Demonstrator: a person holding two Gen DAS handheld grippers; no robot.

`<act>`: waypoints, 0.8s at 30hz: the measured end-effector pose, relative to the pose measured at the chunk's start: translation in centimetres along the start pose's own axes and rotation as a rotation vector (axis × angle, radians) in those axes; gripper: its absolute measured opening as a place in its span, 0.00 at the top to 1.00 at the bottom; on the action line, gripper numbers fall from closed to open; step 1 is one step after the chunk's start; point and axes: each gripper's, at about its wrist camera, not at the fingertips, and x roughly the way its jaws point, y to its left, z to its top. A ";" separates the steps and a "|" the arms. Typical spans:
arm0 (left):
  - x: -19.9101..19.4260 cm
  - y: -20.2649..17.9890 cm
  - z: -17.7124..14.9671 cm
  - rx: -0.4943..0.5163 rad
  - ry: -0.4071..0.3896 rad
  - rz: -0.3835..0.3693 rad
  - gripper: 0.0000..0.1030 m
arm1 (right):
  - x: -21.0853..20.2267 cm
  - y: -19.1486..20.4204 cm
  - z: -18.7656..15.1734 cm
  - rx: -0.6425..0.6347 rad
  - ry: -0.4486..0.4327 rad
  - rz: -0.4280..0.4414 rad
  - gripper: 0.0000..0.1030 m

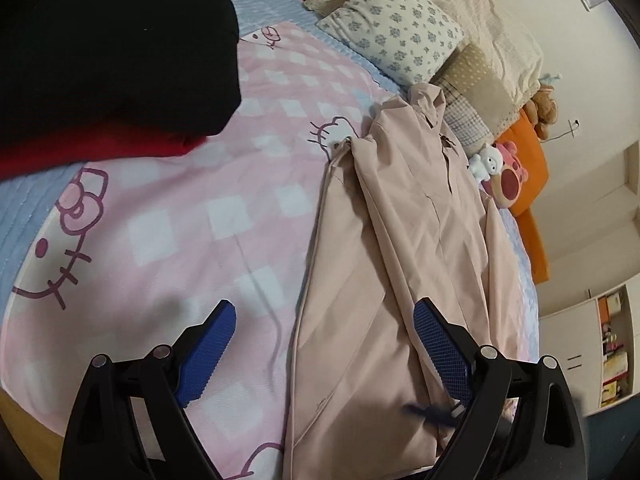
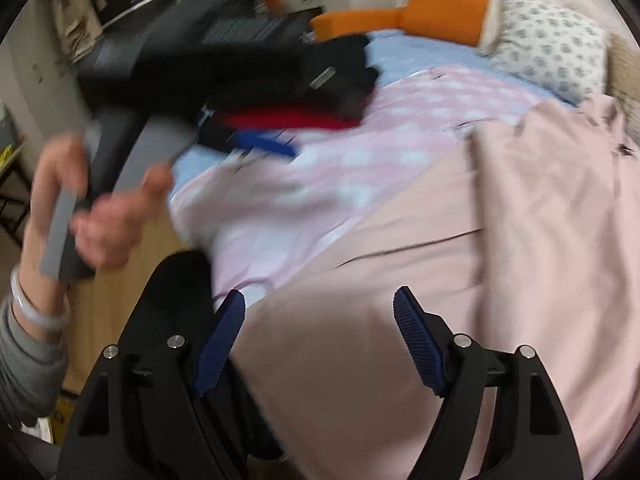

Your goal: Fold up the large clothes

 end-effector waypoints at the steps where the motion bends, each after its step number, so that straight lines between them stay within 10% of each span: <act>1: -0.1 0.2 0.0 -0.003 -0.001 0.006 0.11 | 0.9 1.0 -0.3 -0.012 0.017 0.009 0.27; 8: -0.4 0.9 -0.5 -0.036 0.000 -0.020 0.11 | 6.4 4.3 -1.0 -0.116 0.123 -0.101 0.28; 11: -0.2 0.4 -0.2 -0.022 0.006 -0.027 0.11 | 7.0 4.6 -1.8 -0.167 0.129 -0.134 0.57; 17: 0.5 -1.0 1.1 0.022 0.031 -0.010 0.11 | 3.4 1.8 -1.4 0.014 0.122 0.098 0.88; 24: 3.3 -3.9 4.4 0.091 0.090 0.025 0.11 | 0.6 -2.6 -1.9 0.200 0.084 0.242 0.95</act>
